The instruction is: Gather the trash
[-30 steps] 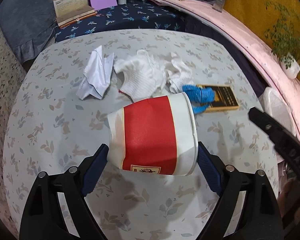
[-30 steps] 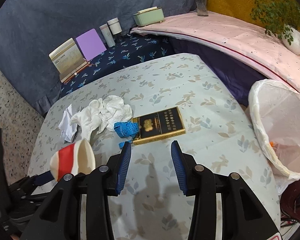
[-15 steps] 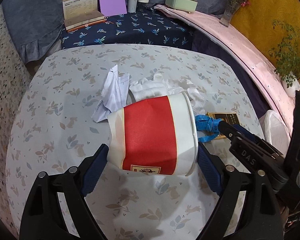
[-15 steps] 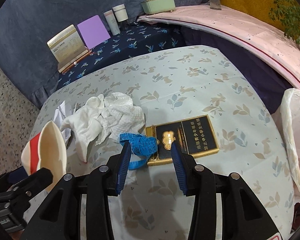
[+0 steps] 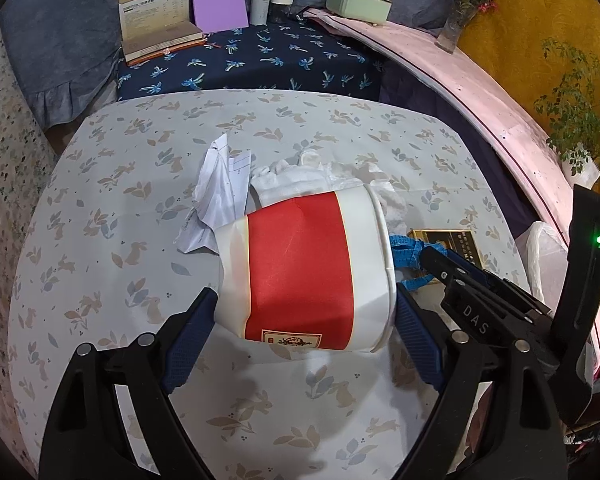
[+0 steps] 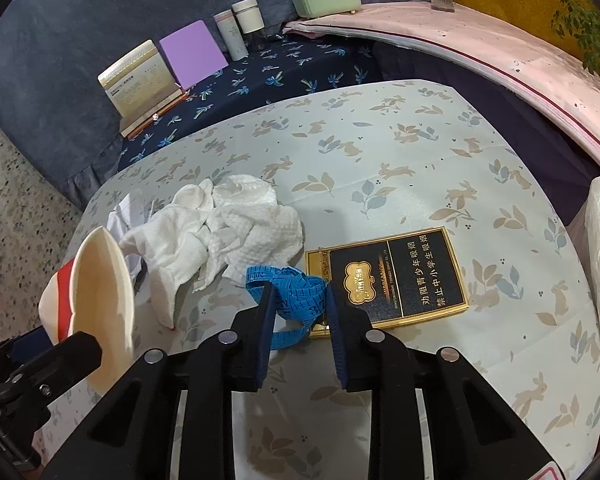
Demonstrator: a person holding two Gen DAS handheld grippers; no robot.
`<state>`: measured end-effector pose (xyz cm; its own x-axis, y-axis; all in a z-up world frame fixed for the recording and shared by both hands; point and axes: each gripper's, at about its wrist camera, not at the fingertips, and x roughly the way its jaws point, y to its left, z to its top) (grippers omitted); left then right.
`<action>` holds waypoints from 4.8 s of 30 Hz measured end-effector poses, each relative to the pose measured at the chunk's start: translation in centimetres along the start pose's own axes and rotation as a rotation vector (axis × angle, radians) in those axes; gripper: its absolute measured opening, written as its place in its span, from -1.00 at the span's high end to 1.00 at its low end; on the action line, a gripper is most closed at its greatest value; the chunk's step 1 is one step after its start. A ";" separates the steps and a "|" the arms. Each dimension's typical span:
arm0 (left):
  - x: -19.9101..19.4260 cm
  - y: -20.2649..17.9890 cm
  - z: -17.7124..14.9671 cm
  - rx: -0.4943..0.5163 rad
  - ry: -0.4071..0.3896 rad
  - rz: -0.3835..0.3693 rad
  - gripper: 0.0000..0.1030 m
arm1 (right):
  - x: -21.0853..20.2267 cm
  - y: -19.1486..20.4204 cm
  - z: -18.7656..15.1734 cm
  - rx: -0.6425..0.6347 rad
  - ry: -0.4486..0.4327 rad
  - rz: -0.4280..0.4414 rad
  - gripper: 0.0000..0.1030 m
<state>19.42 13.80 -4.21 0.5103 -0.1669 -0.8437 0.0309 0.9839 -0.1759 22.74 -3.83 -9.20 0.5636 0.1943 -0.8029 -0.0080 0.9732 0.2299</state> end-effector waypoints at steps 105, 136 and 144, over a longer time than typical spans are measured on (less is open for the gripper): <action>3.6 -33.1 -14.1 0.449 0.147 -0.122 -0.74 | -25.1 -26.6 -9.4 0.392 -0.333 -0.306 0.30; 1.1 -37.9 -6.5 0.521 -0.059 -0.234 -0.75 | -28.1 -27.8 -5.5 0.395 -0.453 -0.316 0.16; -0.1 -35.7 -5.7 0.489 -0.084 -0.240 -0.76 | -27.9 -26.5 -5.1 0.373 -0.445 -0.314 0.16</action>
<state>13.42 -21.69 -0.74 0.5061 -0.4038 -0.7621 0.5398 0.8374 -0.0853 3.00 -34.43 4.28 0.7811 -0.2392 -0.5768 0.4539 0.8518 0.2615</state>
